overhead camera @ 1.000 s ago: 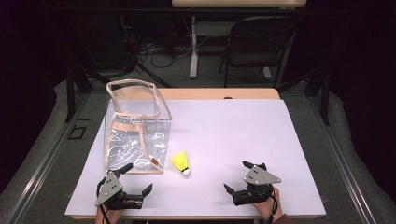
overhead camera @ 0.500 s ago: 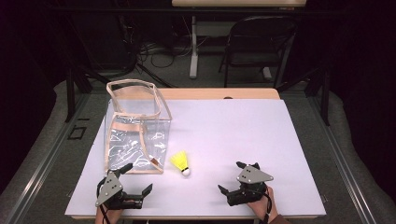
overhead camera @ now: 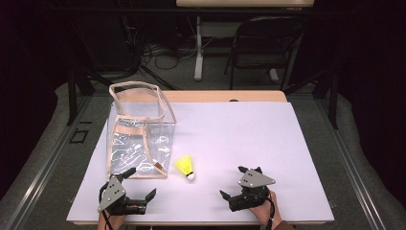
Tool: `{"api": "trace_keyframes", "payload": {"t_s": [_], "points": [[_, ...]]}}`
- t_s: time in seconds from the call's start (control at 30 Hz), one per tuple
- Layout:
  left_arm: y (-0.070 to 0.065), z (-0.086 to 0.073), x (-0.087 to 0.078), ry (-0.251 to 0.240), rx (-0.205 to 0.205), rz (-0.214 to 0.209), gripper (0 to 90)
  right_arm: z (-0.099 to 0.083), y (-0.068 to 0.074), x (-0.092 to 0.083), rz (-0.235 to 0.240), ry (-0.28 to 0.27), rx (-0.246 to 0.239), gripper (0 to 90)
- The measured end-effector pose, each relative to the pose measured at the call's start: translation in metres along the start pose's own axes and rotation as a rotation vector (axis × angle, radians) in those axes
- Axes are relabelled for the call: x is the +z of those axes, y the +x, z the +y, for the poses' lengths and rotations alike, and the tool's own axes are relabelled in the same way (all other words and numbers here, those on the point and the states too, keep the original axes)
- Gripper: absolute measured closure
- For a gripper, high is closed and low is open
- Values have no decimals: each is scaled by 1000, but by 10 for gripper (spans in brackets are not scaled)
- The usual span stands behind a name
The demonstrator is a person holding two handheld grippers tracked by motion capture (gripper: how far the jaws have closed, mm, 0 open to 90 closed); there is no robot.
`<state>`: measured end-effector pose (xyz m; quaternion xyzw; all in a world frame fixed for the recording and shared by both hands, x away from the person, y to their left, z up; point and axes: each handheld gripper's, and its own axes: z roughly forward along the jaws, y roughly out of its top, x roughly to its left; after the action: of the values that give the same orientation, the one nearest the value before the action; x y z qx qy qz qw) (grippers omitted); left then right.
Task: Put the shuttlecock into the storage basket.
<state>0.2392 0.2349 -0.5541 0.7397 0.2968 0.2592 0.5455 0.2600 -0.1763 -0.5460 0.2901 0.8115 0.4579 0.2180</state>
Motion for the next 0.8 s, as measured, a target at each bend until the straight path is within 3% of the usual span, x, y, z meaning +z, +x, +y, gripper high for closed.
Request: {"api": "trace_keyframes", "payload": {"t_s": [0.8], "points": [[0,0,0,-1,-1,1,2,8,10,14,29,29,-2,0]]}}
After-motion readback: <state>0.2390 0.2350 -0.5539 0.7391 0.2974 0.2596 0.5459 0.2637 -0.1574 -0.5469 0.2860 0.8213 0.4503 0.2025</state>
